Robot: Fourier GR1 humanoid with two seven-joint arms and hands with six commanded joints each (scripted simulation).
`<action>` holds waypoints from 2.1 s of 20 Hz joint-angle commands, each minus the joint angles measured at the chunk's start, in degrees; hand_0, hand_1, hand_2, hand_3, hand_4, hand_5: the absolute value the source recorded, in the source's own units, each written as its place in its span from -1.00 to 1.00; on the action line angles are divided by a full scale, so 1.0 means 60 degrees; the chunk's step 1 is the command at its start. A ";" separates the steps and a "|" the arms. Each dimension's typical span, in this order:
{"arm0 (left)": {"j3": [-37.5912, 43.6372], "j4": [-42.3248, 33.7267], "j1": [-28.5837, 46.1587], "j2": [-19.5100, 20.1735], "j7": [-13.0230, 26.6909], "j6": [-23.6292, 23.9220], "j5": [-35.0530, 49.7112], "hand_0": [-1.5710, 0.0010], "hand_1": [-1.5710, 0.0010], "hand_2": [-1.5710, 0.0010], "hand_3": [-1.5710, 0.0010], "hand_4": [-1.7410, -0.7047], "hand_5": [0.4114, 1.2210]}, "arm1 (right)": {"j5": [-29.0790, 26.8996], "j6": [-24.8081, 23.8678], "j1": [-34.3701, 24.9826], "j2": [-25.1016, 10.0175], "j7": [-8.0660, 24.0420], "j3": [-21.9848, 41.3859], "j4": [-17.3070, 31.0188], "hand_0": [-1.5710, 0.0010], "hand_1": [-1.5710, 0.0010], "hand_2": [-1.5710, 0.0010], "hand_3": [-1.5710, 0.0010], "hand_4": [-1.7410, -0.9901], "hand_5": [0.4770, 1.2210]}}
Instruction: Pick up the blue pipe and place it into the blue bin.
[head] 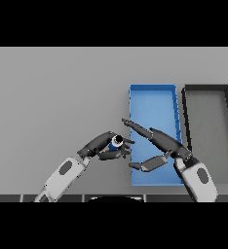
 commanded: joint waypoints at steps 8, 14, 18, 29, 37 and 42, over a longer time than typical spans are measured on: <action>0.0138 0.0273 -0.0198 -0.0138 -0.0214 -0.0417 0.0255 -1.00 -1.00 -1.00 -0.92 -0.98 1.00 | 0.0125 0.0272 -0.1593 0.0985 0.0904 0.0946 0.1078 1.00 1.00 1.00 1.00 0.37 -0.88; 0.0248 0.0264 -0.0229 -0.0097 -0.0055 -0.0662 0.0460 -1.00 -1.00 -1.00 -0.88 -0.96 1.00 | -0.0020 0.0536 -0.2611 0.1524 0.1136 0.1072 0.2062 0.98 0.95 0.91 0.98 0.33 -0.89; -0.0082 0.0135 -0.0366 0.0282 0.0184 -0.0391 -0.0678 -0.26 -0.14 -0.11 0.06 -0.70 1.00 | -0.0042 0.0875 -0.2765 0.1622 0.1138 0.1282 0.2331 0.39 0.36 0.36 0.52 -0.07 -0.84; 0.0139 0.0059 -0.0093 -0.0021 -0.0779 -0.0214 0.0002 -0.88 -0.85 -0.88 0.30 -0.97 0.99 | 0.0316 0.0835 -0.2705 0.2088 0.0663 0.1277 0.2314 -0.88 -0.88 -0.88 -0.84 -0.26 0.64; -0.0040 0.0141 -0.0424 0.0523 -0.0696 -0.0884 -0.0157 0.00 0.18 0.17 0.66 -0.05 1.00 | 0.0481 0.1235 -0.2419 0.2770 0.0862 0.1175 0.2194 -0.98 -0.98 -0.98 -0.97 -0.31 0.94; -0.0008 0.0077 -0.0360 0.0636 -0.0625 -0.0978 -0.0695 0.67 0.73 0.73 0.89 0.53 0.37 | 0.0378 0.1449 -0.2240 0.3087 0.1148 0.0934 0.2040 -0.99 -0.99 -0.99 -0.99 -0.32 0.98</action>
